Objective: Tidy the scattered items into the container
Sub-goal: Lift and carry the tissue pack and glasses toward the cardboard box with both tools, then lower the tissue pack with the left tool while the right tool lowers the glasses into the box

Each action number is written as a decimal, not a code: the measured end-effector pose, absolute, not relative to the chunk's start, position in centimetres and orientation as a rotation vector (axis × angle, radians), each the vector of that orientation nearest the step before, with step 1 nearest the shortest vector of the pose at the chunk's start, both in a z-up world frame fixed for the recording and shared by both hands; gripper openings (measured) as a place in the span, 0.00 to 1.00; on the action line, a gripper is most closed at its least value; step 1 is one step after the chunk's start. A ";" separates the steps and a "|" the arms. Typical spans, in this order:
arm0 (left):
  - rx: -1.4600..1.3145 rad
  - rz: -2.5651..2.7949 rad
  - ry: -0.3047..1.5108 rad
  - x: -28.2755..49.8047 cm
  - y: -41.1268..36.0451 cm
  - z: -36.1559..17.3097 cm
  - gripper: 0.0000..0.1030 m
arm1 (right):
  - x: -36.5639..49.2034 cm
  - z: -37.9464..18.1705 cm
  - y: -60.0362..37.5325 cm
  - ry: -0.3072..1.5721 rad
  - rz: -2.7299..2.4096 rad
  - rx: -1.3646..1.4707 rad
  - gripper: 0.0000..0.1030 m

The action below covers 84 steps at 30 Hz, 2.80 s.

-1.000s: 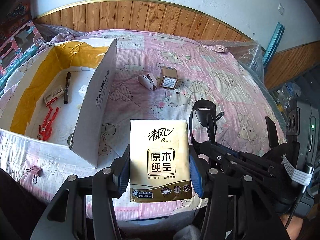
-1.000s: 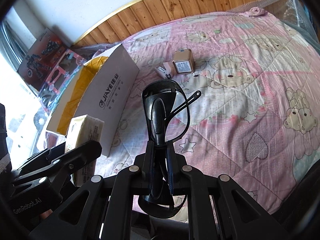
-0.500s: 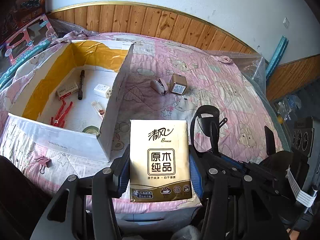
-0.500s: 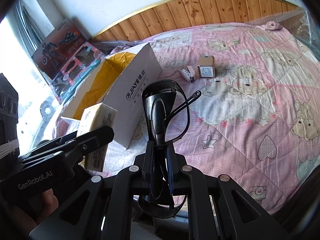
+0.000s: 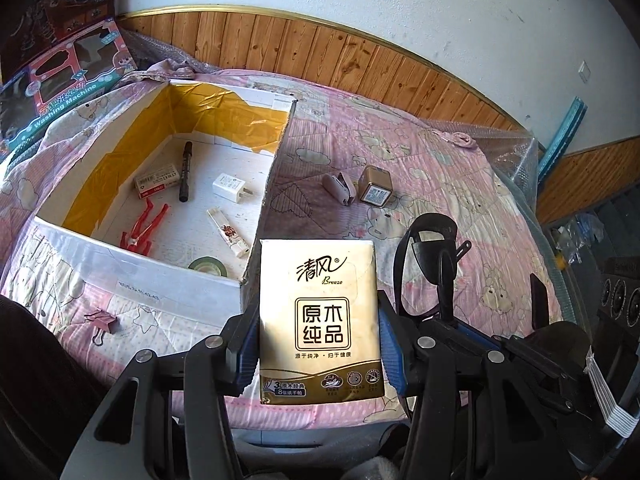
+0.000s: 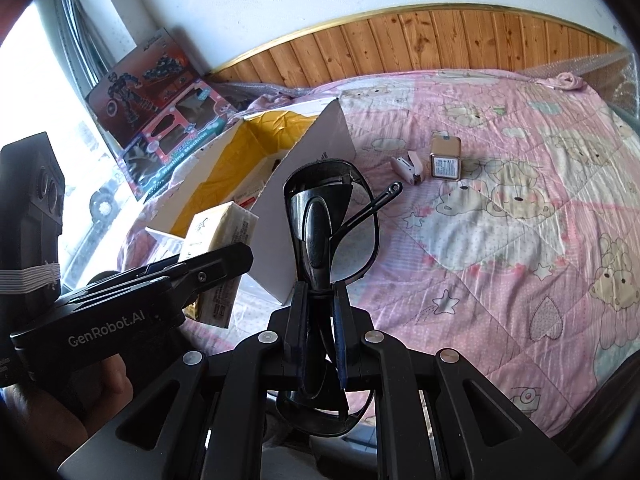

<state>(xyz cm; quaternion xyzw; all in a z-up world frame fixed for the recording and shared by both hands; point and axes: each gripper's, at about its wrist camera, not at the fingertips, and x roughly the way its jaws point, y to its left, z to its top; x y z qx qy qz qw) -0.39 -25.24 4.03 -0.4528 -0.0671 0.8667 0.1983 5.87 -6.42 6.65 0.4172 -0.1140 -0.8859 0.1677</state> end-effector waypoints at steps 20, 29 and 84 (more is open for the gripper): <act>-1.231 2.478 -0.320 -2.3 -29.8 5.5 0.50 | 4.4 10.2 -10.6 -0.219 -2.500 1.081 0.12; -1.222 2.502 -0.353 -3.3 -31.6 5.8 0.50 | 3.4 11.0 -12.1 -0.195 -2.483 1.061 0.12; -1.217 2.541 -0.500 -9.7 -37.4 6.9 0.50 | -4.5 14.4 -19.3 -0.088 -2.416 0.989 0.12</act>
